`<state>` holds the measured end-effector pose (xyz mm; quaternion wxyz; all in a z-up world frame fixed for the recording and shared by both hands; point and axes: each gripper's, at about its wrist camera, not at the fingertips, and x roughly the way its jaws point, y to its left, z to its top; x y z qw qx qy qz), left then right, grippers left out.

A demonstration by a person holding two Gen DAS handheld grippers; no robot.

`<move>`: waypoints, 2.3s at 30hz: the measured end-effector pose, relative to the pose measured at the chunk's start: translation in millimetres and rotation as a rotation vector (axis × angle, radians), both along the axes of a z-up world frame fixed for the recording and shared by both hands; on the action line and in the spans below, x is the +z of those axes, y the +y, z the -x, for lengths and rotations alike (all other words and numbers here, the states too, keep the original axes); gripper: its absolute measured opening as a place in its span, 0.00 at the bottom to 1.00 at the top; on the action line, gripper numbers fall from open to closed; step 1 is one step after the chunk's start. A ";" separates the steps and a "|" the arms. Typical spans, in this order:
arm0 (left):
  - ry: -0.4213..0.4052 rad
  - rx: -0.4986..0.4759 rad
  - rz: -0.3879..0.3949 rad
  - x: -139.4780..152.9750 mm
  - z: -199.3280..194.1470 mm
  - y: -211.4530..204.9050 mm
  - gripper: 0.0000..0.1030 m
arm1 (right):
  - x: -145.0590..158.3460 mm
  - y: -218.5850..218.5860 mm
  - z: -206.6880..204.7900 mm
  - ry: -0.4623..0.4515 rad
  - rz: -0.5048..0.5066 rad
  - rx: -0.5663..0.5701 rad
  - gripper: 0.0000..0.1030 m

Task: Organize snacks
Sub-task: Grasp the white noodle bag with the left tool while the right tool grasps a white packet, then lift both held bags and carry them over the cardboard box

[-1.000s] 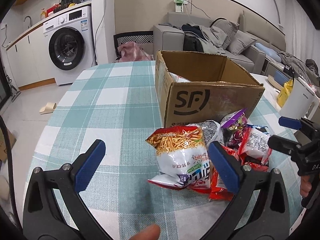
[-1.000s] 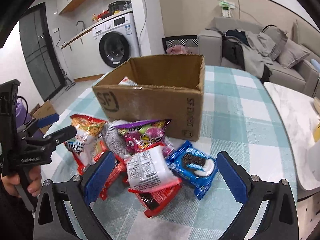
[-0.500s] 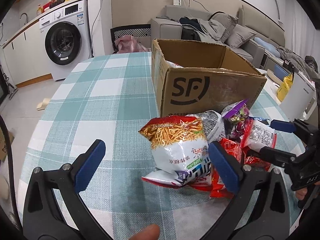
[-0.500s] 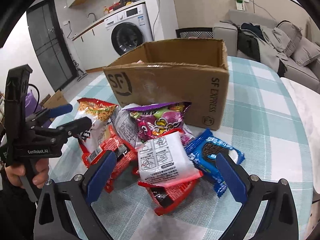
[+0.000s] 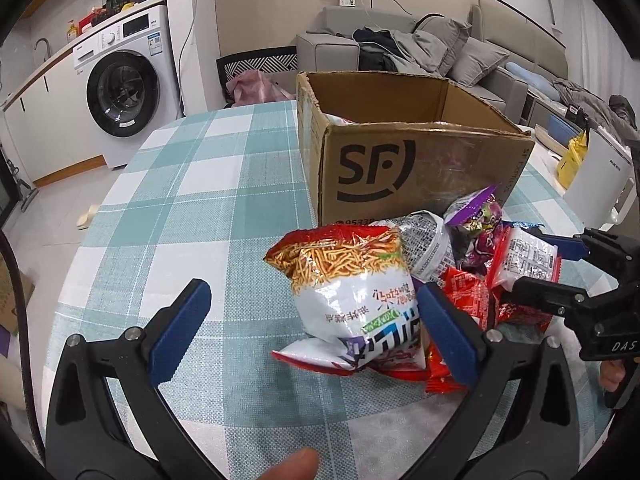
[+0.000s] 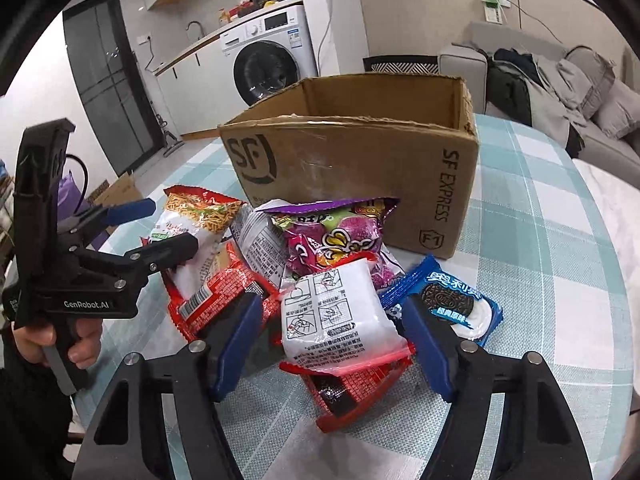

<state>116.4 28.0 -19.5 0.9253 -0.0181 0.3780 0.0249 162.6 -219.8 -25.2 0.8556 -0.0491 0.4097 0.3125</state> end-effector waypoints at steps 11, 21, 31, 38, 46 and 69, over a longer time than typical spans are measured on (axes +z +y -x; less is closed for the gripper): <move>0.022 -0.013 0.020 -6.1 -2.9 2.5 1.00 | -4.0 1.0 1.4 -0.022 0.058 0.011 0.60; 0.025 -0.083 0.072 -5.7 0.1 -1.5 0.57 | -2.5 3.7 6.0 -0.061 0.075 0.017 0.55; 0.006 -0.125 0.081 -0.7 5.4 -6.2 0.42 | 6.4 0.1 8.6 -0.080 0.053 0.014 0.52; -0.030 -0.123 0.103 13.9 12.9 -3.6 0.42 | 18.2 -4.3 12.6 -0.101 0.027 0.005 0.52; -0.085 -0.126 0.119 38.4 22.9 -5.6 0.42 | 35.0 -7.5 18.8 -0.123 -0.016 -0.013 0.52; -0.151 -0.082 0.099 96.8 0.3 -21.4 0.42 | 103.4 -20.1 2.5 -0.195 -0.101 -0.079 0.52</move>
